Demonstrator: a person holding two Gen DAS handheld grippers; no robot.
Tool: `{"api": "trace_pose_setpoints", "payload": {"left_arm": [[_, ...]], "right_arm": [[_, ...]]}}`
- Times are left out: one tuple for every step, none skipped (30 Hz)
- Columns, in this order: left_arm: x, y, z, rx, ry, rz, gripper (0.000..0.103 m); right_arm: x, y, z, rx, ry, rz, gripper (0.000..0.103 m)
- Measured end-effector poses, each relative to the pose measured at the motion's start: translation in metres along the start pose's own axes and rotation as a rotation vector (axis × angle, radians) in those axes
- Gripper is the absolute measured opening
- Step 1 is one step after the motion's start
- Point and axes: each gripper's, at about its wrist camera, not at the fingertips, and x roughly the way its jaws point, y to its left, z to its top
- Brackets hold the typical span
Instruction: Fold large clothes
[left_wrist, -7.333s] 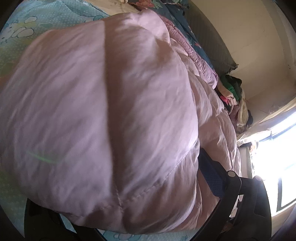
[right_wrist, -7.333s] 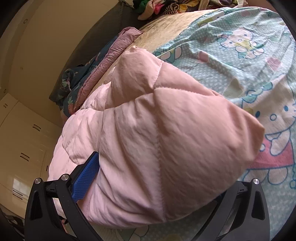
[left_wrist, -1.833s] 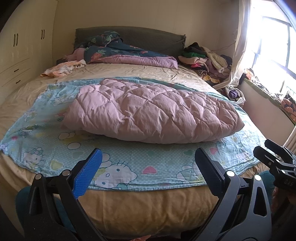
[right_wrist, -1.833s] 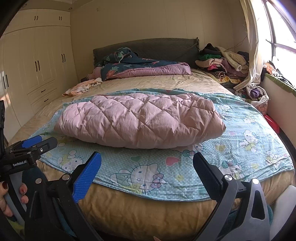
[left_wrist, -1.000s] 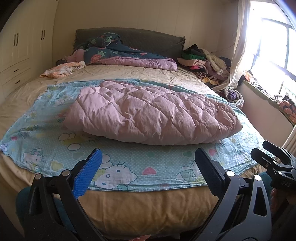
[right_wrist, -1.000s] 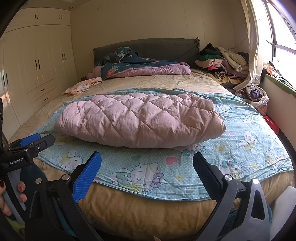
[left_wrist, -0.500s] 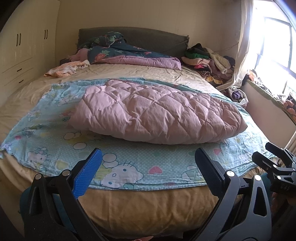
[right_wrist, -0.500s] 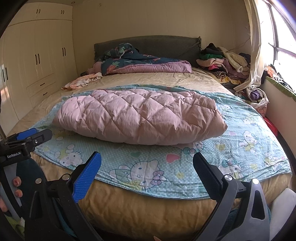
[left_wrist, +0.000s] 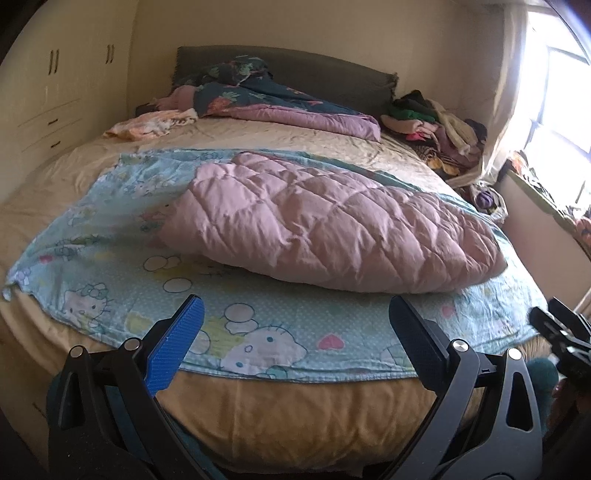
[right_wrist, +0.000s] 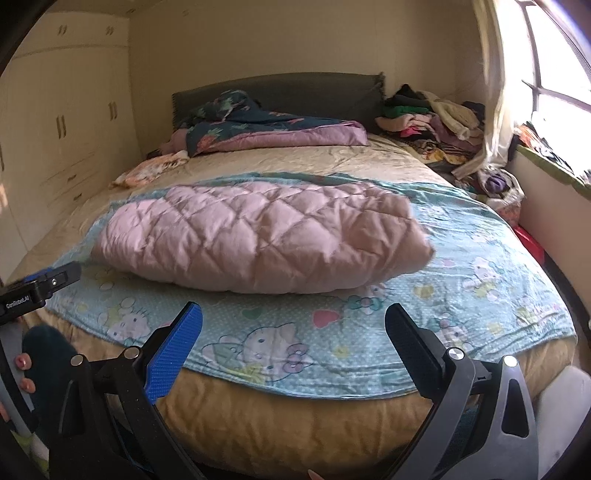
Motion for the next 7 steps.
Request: {"api": "trace_pose_setpoints", "payload": {"left_arm": [[0.005, 0.007, 0.003, -0.014, 0.007, 0.026, 0.094], [0.011, 0.018, 0.006, -0.035, 0.015, 0.055, 0.094], [0.017, 0.030, 0.011, -0.055, 0.024, 0.068, 0.094], [0.024, 0.043, 0.015, -0.076, 0.035, 0.083, 0.094], [0.032, 0.062, 0.022, -0.110, 0.047, 0.114, 0.094], [0.038, 0.077, 0.027, -0.131, 0.047, 0.136, 0.094], [0.045, 0.097, 0.034, -0.151, 0.044, 0.167, 0.094]], "right_arm": [[-0.001, -0.008, 0.001, 0.019, -0.007, -0.011, 0.099], [-0.007, -0.028, 0.004, 0.058, -0.026, -0.036, 0.099], [-0.011, -0.045, 0.005, 0.096, -0.043, -0.060, 0.099], [-0.016, -0.072, 0.006, 0.149, -0.059, -0.097, 0.099], [-0.019, -0.102, 0.005, 0.205, -0.066, -0.152, 0.099], [-0.023, -0.134, 0.002, 0.270, -0.067, -0.221, 0.099], [-0.028, -0.178, -0.005, 0.358, -0.073, -0.315, 0.099]]}}
